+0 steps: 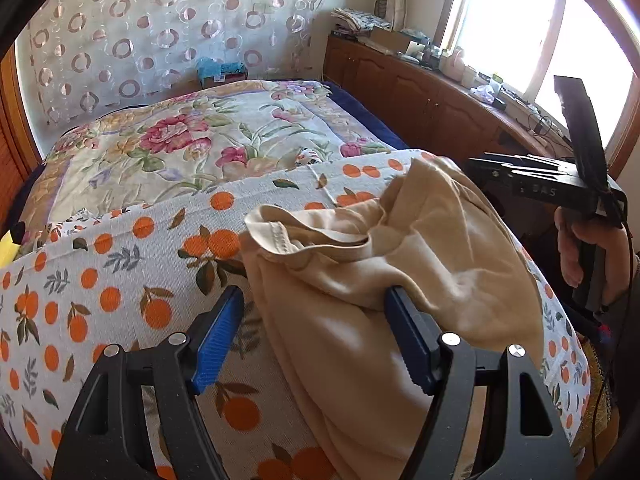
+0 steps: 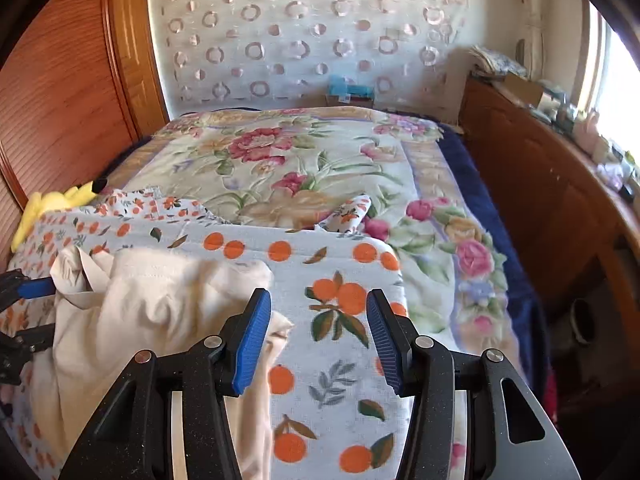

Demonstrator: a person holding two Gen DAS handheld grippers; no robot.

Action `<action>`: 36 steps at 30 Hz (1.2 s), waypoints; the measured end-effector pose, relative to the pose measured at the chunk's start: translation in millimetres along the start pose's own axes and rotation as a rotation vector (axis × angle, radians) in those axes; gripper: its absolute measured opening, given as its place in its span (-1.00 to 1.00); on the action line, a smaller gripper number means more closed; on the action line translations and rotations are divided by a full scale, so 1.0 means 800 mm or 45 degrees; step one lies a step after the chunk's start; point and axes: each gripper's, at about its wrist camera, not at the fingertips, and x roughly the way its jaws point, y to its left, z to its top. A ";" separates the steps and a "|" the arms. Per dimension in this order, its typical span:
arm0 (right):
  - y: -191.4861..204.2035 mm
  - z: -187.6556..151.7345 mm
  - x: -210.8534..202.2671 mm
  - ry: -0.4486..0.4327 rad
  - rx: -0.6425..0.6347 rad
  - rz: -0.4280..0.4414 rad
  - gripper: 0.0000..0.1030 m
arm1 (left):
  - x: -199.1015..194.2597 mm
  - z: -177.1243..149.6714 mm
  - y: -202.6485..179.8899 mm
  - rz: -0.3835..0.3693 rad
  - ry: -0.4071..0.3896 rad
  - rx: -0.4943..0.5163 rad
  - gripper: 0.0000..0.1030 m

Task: Fold small clothes
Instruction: 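Grasp the folded beige shirt bundle with both grippers, then lift the shirt bundle with both grippers and carry it toward the plush toy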

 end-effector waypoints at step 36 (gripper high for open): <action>0.030 -0.006 0.009 0.029 -0.224 0.414 -0.74 | -0.039 0.013 0.011 -0.234 -0.050 -0.064 -0.81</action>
